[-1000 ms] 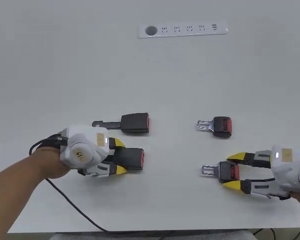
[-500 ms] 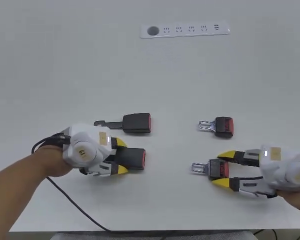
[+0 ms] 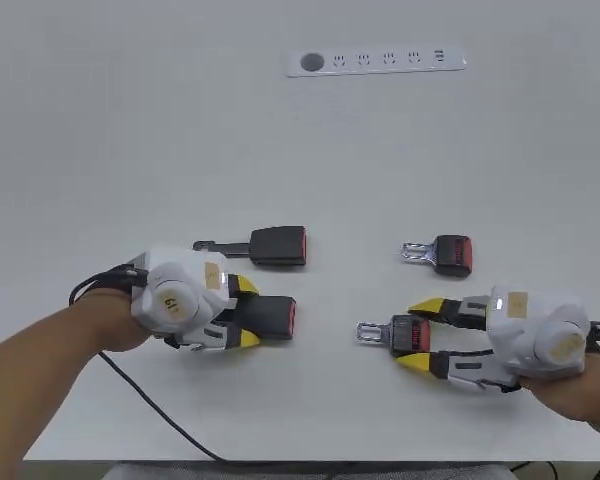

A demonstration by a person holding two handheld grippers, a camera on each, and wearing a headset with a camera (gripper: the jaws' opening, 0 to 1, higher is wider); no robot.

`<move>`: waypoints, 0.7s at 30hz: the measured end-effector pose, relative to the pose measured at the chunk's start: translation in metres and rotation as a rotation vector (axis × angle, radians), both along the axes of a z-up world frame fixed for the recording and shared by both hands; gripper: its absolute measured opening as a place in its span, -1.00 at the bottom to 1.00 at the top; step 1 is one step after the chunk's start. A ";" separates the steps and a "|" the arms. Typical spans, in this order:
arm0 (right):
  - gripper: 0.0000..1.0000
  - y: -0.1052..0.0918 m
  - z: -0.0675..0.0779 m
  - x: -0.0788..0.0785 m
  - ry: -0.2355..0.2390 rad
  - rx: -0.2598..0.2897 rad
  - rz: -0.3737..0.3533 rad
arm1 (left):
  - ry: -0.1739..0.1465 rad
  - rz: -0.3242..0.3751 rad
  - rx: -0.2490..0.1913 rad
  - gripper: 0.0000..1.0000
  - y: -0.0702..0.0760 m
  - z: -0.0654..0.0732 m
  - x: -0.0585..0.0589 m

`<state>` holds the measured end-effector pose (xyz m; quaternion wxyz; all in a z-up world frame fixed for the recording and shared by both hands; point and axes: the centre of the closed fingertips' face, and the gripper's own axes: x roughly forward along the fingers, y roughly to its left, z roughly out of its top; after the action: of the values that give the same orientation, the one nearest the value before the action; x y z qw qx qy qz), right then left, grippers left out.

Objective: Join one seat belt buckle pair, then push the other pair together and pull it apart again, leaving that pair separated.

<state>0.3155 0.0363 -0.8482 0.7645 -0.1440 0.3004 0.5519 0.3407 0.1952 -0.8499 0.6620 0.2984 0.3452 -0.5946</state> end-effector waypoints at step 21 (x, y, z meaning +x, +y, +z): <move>-0.27 0.061 -0.003 0.010 -0.026 0.019 0.015 | 0.001 -0.008 0.009 -0.28 0.001 -0.001 -0.001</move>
<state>0.3257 0.0970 -0.8517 0.7654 -0.1461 0.2838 0.5588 0.3399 0.1964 -0.8510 0.6581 0.3026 0.3468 -0.5959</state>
